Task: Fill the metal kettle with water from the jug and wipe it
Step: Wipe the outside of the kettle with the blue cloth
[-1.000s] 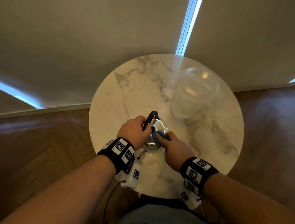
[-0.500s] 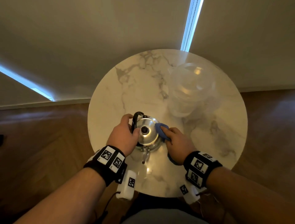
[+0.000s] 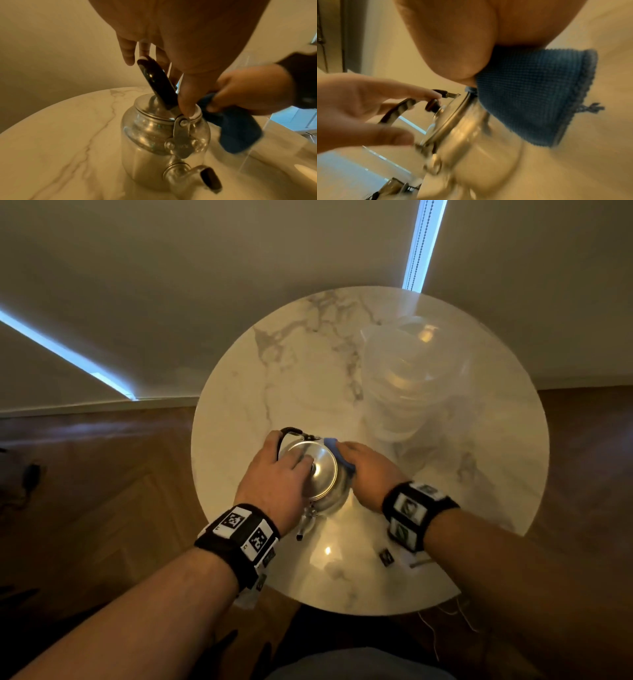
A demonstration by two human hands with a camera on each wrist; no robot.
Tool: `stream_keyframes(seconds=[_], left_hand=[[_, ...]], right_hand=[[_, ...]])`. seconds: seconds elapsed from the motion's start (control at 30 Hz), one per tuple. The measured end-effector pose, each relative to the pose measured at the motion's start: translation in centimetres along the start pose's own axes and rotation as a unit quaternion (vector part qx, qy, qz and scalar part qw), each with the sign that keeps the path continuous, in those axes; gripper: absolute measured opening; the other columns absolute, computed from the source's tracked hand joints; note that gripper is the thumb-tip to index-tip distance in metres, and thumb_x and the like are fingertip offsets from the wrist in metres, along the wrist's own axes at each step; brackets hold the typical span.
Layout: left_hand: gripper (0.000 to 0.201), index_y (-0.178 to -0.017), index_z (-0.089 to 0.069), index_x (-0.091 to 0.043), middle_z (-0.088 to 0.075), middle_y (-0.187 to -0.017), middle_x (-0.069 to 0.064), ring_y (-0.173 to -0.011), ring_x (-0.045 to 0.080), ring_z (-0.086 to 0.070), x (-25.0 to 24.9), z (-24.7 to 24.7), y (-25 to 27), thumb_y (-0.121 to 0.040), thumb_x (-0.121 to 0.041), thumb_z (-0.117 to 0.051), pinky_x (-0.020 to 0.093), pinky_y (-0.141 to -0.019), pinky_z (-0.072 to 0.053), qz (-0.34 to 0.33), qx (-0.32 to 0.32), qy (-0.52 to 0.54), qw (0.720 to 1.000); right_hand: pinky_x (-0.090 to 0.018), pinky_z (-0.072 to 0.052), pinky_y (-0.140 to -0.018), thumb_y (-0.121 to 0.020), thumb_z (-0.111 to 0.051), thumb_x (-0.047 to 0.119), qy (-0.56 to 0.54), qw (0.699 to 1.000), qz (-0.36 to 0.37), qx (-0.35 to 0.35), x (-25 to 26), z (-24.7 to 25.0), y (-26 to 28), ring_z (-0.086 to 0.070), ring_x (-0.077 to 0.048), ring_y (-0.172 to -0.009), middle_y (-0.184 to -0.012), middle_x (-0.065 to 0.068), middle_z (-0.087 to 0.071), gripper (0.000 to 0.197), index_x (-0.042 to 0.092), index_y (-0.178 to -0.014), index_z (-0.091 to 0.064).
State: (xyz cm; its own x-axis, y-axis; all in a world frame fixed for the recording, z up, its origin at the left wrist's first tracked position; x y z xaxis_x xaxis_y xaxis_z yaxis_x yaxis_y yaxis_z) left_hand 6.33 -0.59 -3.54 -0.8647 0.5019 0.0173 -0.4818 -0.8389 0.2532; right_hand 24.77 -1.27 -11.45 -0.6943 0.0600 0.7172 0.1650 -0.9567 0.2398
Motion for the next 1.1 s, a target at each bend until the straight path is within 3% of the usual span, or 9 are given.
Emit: stream_keyframes(seconds=[0.07,0.17,0.27,0.33,0.4,0.53,0.77,0.93,1.1], left_hand=[[0.059,-0.131,-0.061,-0.026,-0.063,-0.137,-0.007,-0.145,0.041,-0.027,0.1,-0.1,0.0,-0.076,-0.034,-0.079,0.044,-0.096,-0.050,0.018,0.019,-0.001,1.000],[0.065,-0.138,-0.055,-0.033,-0.059,-0.142,-0.014,-0.147,0.038,-0.023,0.3,-0.3,-0.1,-0.078,-0.038,-0.080,0.044,-0.102,-0.045,0.049,0.044,0.026,0.997],[0.064,-0.138,-0.057,-0.034,-0.060,-0.140,-0.015,-0.146,0.038,-0.025,0.2,-0.4,-0.1,-0.078,-0.034,-0.080,0.044,-0.101,-0.046,0.056,0.041,0.030,0.997],[0.059,-0.134,-0.060,-0.033,-0.062,-0.137,-0.015,-0.145,0.038,-0.026,0.1,-0.4,-0.2,-0.078,-0.031,-0.080,0.044,-0.099,-0.047,0.065,0.034,0.033,0.997],[0.055,-0.131,-0.062,-0.033,-0.063,-0.135,-0.016,-0.145,0.037,-0.027,0.0,-0.5,-0.2,-0.079,-0.029,-0.079,0.044,-0.097,-0.048,0.073,0.030,0.032,0.996],[0.055,-0.132,-0.061,-0.035,-0.061,-0.137,-0.018,-0.145,0.037,-0.026,0.1,-0.6,-0.1,-0.080,-0.027,-0.077,0.044,-0.098,-0.047,0.071,0.025,0.042,0.996],[0.069,-0.138,-0.056,-0.036,-0.058,-0.140,-0.019,-0.145,0.033,-0.020,0.6,-0.8,-0.1,-0.075,-0.038,-0.082,0.043,-0.100,-0.048,0.068,0.043,0.050,0.996],[0.073,-0.140,-0.055,-0.036,-0.059,-0.138,-0.020,-0.145,0.031,-0.019,0.7,-0.9,0.0,-0.074,-0.038,-0.085,0.043,-0.098,-0.050,0.072,0.036,0.054,0.995],[0.067,-0.136,-0.057,-0.035,-0.061,-0.135,-0.017,-0.144,0.033,-0.019,0.7,-0.9,0.0,-0.075,-0.035,-0.084,0.046,-0.096,-0.052,0.073,0.031,0.060,0.995]], right_hand=[[-0.019,-0.022,-0.115,-0.093,-0.047,0.000,-0.011,1.000,-0.010,0.009,-1.0,-0.8,3.8,-0.040,-0.020,-0.143,-0.161,-0.001,-0.037,0.066,0.021,-0.155,-0.037],[-0.018,-0.027,-0.110,-0.088,-0.045,-0.007,-0.002,0.998,-0.030,0.062,-1.8,-2.5,6.9,-0.038,-0.019,-0.144,-0.167,0.010,-0.017,0.082,0.025,-0.160,-0.023],[-0.010,-0.017,-0.112,-0.090,-0.047,-0.004,-0.040,0.999,-0.028,0.005,-1.4,-2.0,3.7,-0.038,-0.019,-0.144,-0.164,0.003,-0.029,0.074,0.020,-0.158,-0.032],[-0.027,-0.028,-0.119,-0.093,-0.050,0.006,-0.054,0.998,-0.004,-0.022,-1.3,-1.3,0.0,-0.045,-0.021,-0.139,-0.156,0.000,-0.043,0.062,0.020,-0.153,-0.042],[-0.035,-0.043,-0.107,-0.094,-0.051,0.016,-0.018,0.999,0.014,-0.024,-1.1,-1.2,-2.1,-0.054,-0.022,-0.126,-0.143,0.003,-0.052,0.054,0.024,-0.148,-0.047],[-0.018,-0.042,-0.082,-0.098,-0.050,0.021,-0.055,0.993,-0.037,-0.096,-1.1,-2.9,2.1,-0.060,-0.019,-0.105,-0.122,0.003,-0.055,0.036,0.019,-0.133,-0.059],[-0.026,-0.053,-0.080,-0.088,-0.049,0.022,-0.011,0.997,0.059,-0.055,2.4,-9.2,8.6,-0.066,-0.023,-0.099,-0.124,-0.003,-0.061,0.044,0.016,-0.127,-0.069],[-0.020,-0.048,-0.087,-0.083,-0.044,0.034,-0.090,0.986,-0.033,-0.135,1.3,-8.1,8.3,-0.063,-0.014,-0.103,-0.124,0.003,-0.064,0.053,0.020,-0.127,-0.070],[-0.015,-0.047,-0.078,-0.086,-0.056,0.025,-0.098,0.979,-0.063,-0.165,-0.6,-6.7,6.7,-0.056,-0.003,-0.089,-0.105,0.008,-0.063,0.029,0.023,-0.110,-0.072]])
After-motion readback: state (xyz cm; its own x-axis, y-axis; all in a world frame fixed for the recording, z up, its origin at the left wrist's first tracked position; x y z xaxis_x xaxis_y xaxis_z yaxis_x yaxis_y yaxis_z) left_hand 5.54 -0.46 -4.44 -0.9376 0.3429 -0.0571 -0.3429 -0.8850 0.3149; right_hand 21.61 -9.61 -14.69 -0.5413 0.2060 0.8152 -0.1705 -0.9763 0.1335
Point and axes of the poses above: each hand's wrist, its own y-axis away from the middle knuckle, its own z-axis out of the back of the hand, x = y × z, the point moved 2 cm from there along -y, towards the middle knuckle
